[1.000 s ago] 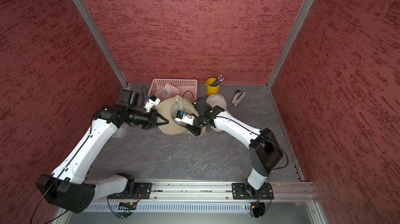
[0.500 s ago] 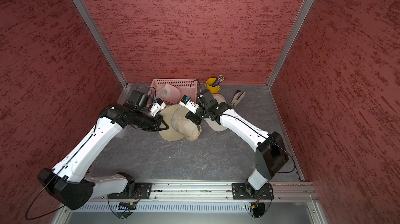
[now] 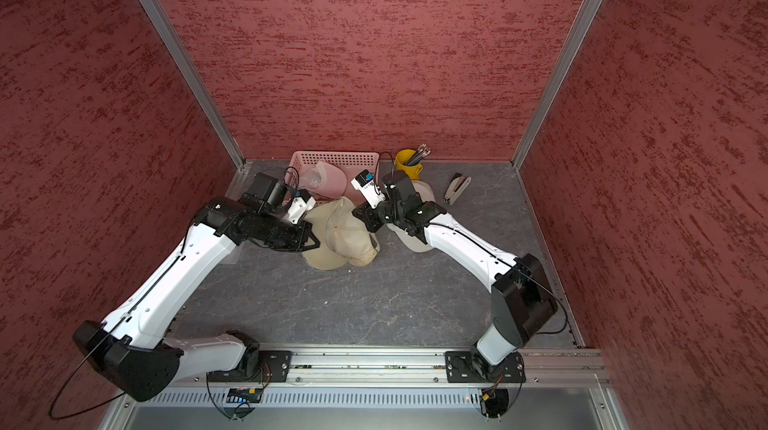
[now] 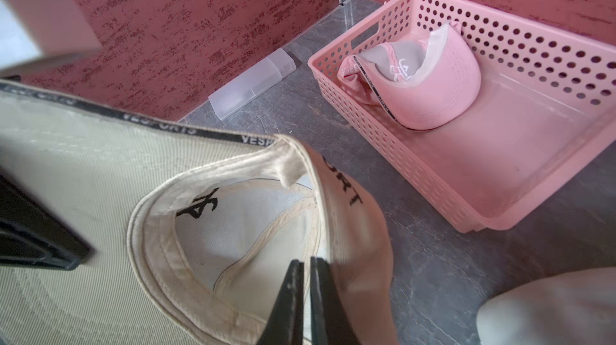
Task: Turn the baseball cap inside out
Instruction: Turn over the baseball cap.
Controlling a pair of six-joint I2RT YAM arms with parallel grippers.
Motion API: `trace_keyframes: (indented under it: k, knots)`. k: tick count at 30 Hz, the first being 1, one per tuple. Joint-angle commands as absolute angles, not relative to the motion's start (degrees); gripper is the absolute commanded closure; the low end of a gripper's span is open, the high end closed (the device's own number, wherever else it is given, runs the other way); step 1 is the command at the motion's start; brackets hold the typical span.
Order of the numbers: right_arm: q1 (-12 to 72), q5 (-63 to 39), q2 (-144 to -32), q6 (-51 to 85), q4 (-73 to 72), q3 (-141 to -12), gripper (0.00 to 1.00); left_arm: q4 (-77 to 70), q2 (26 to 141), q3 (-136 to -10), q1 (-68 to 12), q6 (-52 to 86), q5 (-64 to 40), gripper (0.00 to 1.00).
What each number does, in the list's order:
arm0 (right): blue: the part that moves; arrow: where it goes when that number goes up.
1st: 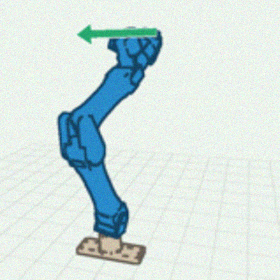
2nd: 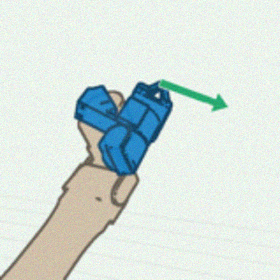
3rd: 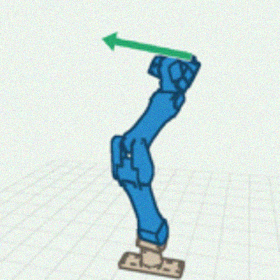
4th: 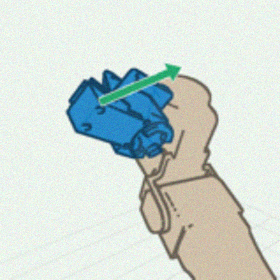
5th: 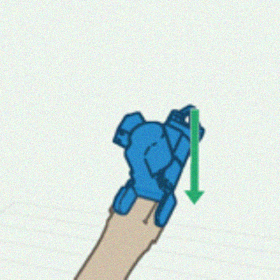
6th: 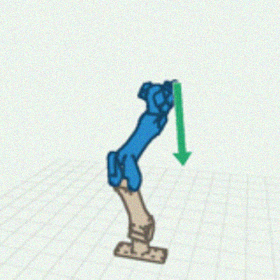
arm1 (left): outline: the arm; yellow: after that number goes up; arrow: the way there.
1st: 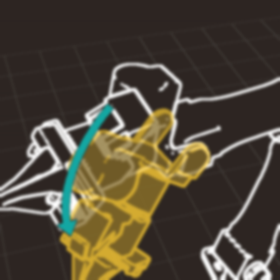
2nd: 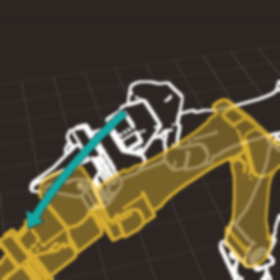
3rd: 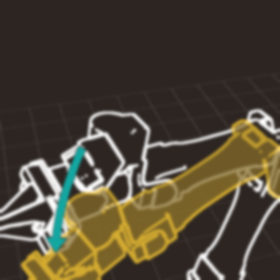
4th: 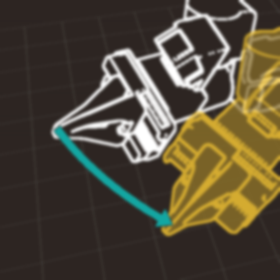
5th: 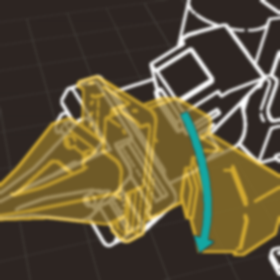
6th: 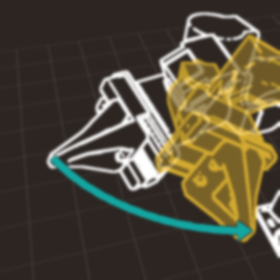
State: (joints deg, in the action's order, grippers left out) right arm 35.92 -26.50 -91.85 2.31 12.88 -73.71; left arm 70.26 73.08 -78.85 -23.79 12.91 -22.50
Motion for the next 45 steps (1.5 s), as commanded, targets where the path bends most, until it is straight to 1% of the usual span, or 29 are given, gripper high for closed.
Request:
trace_keyframes:
  k: [1,6,11,15,18,21,25,30,33,38,45]
  knots:
    - [36.7,-25.1,-90.3,11.6,3.4,-70.6,0.89,68.1,72.6,-79.4,-24.1,14.4,-22.5,1.00]
    - [38.8,-21.4,-90.5,20.2,-4.6,-68.0,0.90,65.9,72.3,-78.6,-24.1,16.5,-23.6,1.00]
    - [40.8,-18.1,-92.6,23.5,-5.4,-69.6,0.89,64.4,72.0,-78.1,-24.2,18.2,-23.8,1.00]
    - [41.8,-16.2,-96.8,27.3,-6.0,-72.7,0.89,62.1,71.5,-77.2,-25.0,20.0,-25.2,1.00]
    - [42.3,-12.9,-99.9,30.2,-7.4,-74.7,0.90,61.4,71.5,-77.1,-26.2,20.7,-25.3,1.00]
    - [42.2,-7.5,-100.6,33.6,-13.2,-72.8,0.91,61.4,71.5,-76.8,-26.6,21.0,-25.1,1.00]
    - [41.4,-1.1,-99.6,40.3,-26.8,-66.5,0.91,60.1,71.1,-74.8,-26.9,21.9,-25.0,1.00]
    - [40.5,2.1,-99.2,44.7,-38.2,-62.1,0.91,58.5,70.7,-72.9,-26.9,22.6,-25.0,1.00]
    - [39.8,3.5,-98.4,44.8,-34.8,-62.1,0.92,58.2,70.4,-72.9,-26.8,22.7,-25.0,1.00]
    - [37.0,5.4,-96.1,45.7,-33.2,-57.5,0.93,58.7,69.7,-73.1,-26.2,22.5,-25.0,1.00]
    - [35.7,9.4,-93.0,41.2,-22.7,-57.8,0.95,59.6,68.3,-74.0,-24.6,22.3,-24.7,1.00]
